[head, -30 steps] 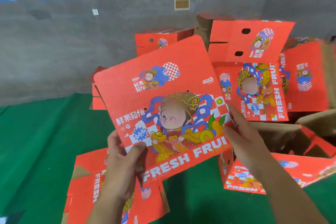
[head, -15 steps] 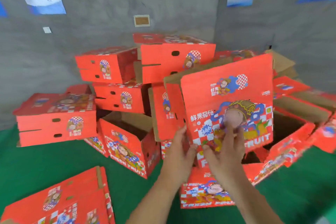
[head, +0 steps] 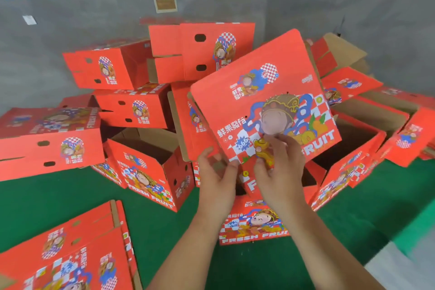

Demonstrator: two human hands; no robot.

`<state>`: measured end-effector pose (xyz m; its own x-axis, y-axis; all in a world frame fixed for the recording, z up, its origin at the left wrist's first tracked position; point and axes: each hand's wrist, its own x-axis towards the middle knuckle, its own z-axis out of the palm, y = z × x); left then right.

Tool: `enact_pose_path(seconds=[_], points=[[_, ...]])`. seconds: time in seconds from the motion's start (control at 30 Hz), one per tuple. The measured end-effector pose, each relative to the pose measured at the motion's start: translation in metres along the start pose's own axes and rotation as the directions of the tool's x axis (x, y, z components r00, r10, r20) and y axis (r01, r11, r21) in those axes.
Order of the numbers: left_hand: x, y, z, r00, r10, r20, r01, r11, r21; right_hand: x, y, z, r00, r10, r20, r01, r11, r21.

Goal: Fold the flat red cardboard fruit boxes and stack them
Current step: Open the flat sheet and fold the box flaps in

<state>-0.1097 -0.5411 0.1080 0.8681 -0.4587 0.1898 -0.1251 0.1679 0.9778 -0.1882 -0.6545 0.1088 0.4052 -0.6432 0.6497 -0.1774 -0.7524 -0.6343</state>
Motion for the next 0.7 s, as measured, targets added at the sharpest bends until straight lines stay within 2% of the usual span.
enact_pose_path(seconds=[0.1, 0.17, 0.3, 0.53, 0.7], points=[[-0.019, -0.007, -0.002, 0.986, 0.001, -0.167, -0.019, 0.994, -0.111, -0.01, -0.005, 0.001, 0.994, -0.112, 0.003, 0.111, 0.993, 0.05], [-0.031, -0.011, -0.006, 0.98, -0.039, -0.196, 0.015, 0.992, -0.126, -0.024, -0.011, 0.006, 0.99, -0.122, 0.066, 0.114, 0.987, 0.11], [-0.043, -0.02, -0.022, 0.97, -0.14, -0.199, 0.119, 0.986, -0.113, -0.05, -0.021, 0.019, 0.986, -0.114, 0.124, 0.1, 0.989, 0.108], [-0.052, -0.016, -0.075, 0.975, -0.171, -0.141, 0.157, 0.982, -0.106, -0.08, -0.062, 0.043, 0.985, -0.154, 0.082, 0.146, 0.984, 0.102], [-0.06, -0.015, -0.149, 0.963, -0.238, -0.129, 0.233, 0.971, -0.055, -0.132, -0.125, 0.093, 0.95, -0.115, 0.289, 0.038, 0.965, 0.259]])
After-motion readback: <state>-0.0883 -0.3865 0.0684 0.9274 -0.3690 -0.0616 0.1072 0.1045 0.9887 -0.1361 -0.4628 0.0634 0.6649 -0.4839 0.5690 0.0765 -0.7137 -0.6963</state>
